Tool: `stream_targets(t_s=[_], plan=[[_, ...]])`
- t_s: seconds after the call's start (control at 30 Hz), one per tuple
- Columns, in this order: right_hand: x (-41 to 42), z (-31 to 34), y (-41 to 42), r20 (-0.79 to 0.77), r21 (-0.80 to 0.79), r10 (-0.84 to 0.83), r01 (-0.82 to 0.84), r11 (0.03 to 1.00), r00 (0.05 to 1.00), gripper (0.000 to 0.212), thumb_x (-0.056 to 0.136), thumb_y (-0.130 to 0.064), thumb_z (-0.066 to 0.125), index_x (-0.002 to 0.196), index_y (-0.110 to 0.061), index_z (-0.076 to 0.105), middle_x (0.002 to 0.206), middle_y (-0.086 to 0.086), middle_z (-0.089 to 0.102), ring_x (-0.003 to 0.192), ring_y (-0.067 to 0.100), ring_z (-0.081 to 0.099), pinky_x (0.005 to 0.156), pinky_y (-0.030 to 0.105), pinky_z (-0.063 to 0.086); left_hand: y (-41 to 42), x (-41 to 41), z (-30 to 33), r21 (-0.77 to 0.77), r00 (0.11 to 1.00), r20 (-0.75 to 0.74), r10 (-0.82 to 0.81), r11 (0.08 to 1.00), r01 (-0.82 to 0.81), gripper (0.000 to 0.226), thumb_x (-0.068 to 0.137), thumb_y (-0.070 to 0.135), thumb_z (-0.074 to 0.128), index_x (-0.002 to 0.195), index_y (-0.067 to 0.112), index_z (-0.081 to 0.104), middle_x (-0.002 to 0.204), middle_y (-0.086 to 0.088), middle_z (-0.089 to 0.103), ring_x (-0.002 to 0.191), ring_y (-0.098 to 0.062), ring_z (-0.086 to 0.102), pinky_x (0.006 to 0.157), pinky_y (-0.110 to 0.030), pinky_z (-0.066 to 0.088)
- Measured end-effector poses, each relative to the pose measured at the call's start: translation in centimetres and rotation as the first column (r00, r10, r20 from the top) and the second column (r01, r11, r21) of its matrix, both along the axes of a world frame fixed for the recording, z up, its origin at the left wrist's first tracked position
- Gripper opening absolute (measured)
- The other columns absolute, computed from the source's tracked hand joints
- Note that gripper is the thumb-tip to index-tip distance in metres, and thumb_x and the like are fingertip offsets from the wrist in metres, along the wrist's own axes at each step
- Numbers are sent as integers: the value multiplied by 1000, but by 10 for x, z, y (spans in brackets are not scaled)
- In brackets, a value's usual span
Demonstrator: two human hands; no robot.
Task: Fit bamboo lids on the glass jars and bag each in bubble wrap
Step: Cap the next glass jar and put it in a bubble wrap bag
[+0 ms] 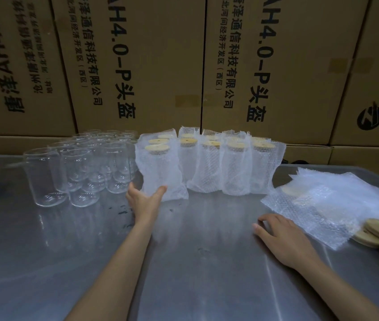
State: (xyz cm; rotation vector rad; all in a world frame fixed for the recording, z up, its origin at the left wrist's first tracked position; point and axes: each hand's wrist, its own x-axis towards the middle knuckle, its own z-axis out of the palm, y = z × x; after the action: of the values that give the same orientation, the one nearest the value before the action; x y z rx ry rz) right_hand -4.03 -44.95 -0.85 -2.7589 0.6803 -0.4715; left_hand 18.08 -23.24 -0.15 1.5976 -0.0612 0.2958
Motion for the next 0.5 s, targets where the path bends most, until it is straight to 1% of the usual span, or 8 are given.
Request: stream_targets(t_s=[0.07, 0.1, 0.13, 0.2, 0.27, 0.3, 0.4, 0.5], plan=[[-3, 1, 2, 4, -11, 5, -5, 1000, 1000, 33, 99, -49, 39, 119, -27, 53, 127, -6, 54, 120, 14, 46, 100, 30, 36, 10, -11, 0, -33, 1000, 18, 16, 999, -15, 84, 83, 27, 72, 148, 3, 24, 151, -16, 24, 139, -29, 25, 113, -38, 22], [-4, 1, 4, 10, -20, 5, -5, 1000, 1000, 32, 99, -48, 39, 119, -27, 53, 125, -5, 55, 118, 14, 47, 98, 29, 37, 16, -16, 1, -2, 999, 42, 33, 999, -33, 77, 86, 27, 69, 146, 3, 28, 150, -16, 26, 139, -29, 27, 112, -37, 21], [-5, 2, 5, 12, -30, 2, -2, 1000, 1000, 31, 100, -46, 39, 118, -26, 53, 124, -4, 55, 117, 15, 47, 96, 29, 37, 23, -20, 2, 75, 995, 86, 49, 996, -55, 70, 88, 26, 66, 145, 3, 31, 149, -16, 28, 138, -29, 28, 112, -37, 20], [-8, 2, 9, -7, -49, -5, 5, 999, 1000, 29, 100, -44, 39, 119, -26, 52, 125, -3, 55, 118, 16, 47, 95, 29, 37, 42, -24, 2, 349, 970, 241, 37, 929, -122, 62, 90, 26, 62, 142, 3, 37, 148, -14, 31, 138, -29, 28, 114, -37, 17], [-10, 1, 12, -16, -65, 0, -1, 998, 1000, 29, 101, -42, 38, 121, -25, 51, 127, -3, 54, 119, 17, 46, 94, 29, 35, 62, -20, 3, 624, 925, 377, -49, 751, -215, 63, 91, 29, 60, 143, 3, 35, 152, -12, 28, 143, -28, 21, 118, -40, 9], [-11, 1, 13, -19, -70, 4, -5, 997, 1000, 29, 101, -42, 38, 122, -25, 50, 127, -3, 54, 120, 16, 45, 94, 29, 35, 72, -16, 6, 714, 913, 400, -79, 652, -257, 66, 92, 31, 58, 145, 4, 31, 155, -11, 24, 146, -27, 15, 119, -42, 4], [-15, -1, 14, -20, -81, 12, -14, 997, 1000, 30, 101, -42, 37, 123, -26, 49, 130, -4, 54, 123, 16, 45, 98, 29, 35, 98, 1, 27, 847, 916, 393, -84, 420, -326, 74, 92, 31, 54, 150, 4, 17, 160, -12, 5, 149, -28, -4, 118, -48, -8], [-15, -2, 14, -28, -91, 17, -19, 996, 999, 31, 101, -42, 37, 125, -26, 48, 132, -4, 52, 124, 16, 44, 100, 29, 34, 116, 21, 62, 940, 953, 303, 14, 157, -301, 84, 94, 41, 47, 152, 5, -2, 160, -14, -13, 147, -30, -17, 114, -50, -16]])
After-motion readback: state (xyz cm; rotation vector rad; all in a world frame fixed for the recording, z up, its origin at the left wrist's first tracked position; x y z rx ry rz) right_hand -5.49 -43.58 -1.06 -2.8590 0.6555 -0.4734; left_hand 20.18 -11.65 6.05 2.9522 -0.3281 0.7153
